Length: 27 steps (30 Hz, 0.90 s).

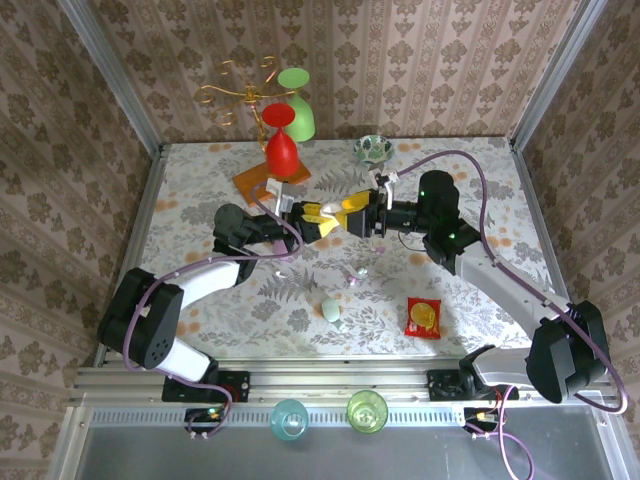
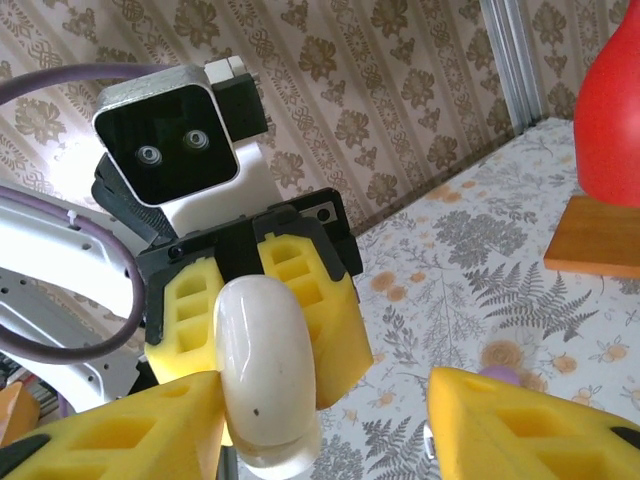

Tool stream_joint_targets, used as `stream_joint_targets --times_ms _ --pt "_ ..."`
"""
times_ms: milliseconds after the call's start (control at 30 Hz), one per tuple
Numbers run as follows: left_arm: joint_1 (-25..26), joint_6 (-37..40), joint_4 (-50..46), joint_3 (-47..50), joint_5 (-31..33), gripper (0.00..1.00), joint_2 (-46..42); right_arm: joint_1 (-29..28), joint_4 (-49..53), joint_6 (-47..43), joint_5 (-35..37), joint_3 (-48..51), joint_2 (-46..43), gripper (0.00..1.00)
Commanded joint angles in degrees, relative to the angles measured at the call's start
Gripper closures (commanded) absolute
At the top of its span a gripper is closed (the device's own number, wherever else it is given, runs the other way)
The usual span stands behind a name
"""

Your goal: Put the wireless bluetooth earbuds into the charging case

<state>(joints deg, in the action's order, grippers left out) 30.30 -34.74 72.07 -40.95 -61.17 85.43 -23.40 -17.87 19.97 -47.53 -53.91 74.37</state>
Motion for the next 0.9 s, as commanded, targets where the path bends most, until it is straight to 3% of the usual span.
stream_joint_targets --times_ms 0,400,633,867 --pt "0.72 1.50 2.24 -0.71 -3.04 1.00 -1.14 1.03 -2.44 3.31 3.32 -1.72 1.05 0.41" --pt "0.90 4.56 2.19 -0.18 -3.70 1.00 -1.96 1.06 2.16 2.89 5.82 -4.02 1.03 0.27" --pt "0.55 7.11 2.19 -0.04 -0.80 1.00 -1.06 0.86 1.16 0.47 0.93 -3.24 -1.75 0.14" --pt "-0.07 10.36 2.19 -0.14 2.34 1.00 -0.71 0.92 5.22 -0.72 5.10 -2.88 -6.96 0.12"
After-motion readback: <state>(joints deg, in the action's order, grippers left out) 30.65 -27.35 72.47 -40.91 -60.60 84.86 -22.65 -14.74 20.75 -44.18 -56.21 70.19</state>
